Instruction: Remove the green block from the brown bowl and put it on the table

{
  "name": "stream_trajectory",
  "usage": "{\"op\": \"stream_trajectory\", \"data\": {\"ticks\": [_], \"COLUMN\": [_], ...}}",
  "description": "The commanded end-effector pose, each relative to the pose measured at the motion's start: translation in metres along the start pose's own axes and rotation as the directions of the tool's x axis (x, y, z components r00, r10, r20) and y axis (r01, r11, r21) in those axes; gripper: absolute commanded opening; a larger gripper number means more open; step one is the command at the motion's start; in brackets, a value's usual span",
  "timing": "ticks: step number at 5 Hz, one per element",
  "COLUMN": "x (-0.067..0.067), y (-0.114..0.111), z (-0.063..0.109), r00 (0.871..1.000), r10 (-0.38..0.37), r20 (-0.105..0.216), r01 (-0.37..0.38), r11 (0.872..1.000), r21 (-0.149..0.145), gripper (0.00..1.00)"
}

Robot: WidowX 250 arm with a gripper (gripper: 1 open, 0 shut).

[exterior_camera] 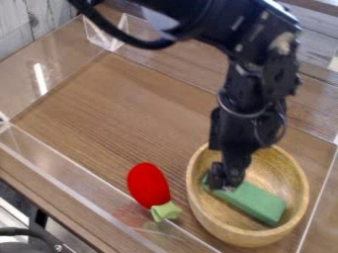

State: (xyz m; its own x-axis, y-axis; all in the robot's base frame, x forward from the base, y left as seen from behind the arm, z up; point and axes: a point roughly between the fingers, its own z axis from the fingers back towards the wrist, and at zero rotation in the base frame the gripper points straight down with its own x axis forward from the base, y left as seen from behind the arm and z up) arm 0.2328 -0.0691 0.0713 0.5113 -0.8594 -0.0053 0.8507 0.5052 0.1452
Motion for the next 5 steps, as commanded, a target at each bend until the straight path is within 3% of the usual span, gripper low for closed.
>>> {"op": "stream_trajectory", "data": {"ticks": [1,3,4,5], "x": [0.006,0.008,0.0,-0.007], "y": [0.019,0.01,0.02,0.03], "z": [0.002,-0.023,-0.01,0.001], "r00": [0.998,0.998,0.997,0.992], "r10": [-0.027,0.008,0.064,0.123], "r20": [0.05,0.055,0.043,0.035], "r01": [0.027,-0.007,-0.064,-0.124], "r11": [1.0,1.0,0.998,0.992], "r21": [0.011,-0.022,0.002,0.022], "gripper": [1.0,1.0,0.0,0.0]}}
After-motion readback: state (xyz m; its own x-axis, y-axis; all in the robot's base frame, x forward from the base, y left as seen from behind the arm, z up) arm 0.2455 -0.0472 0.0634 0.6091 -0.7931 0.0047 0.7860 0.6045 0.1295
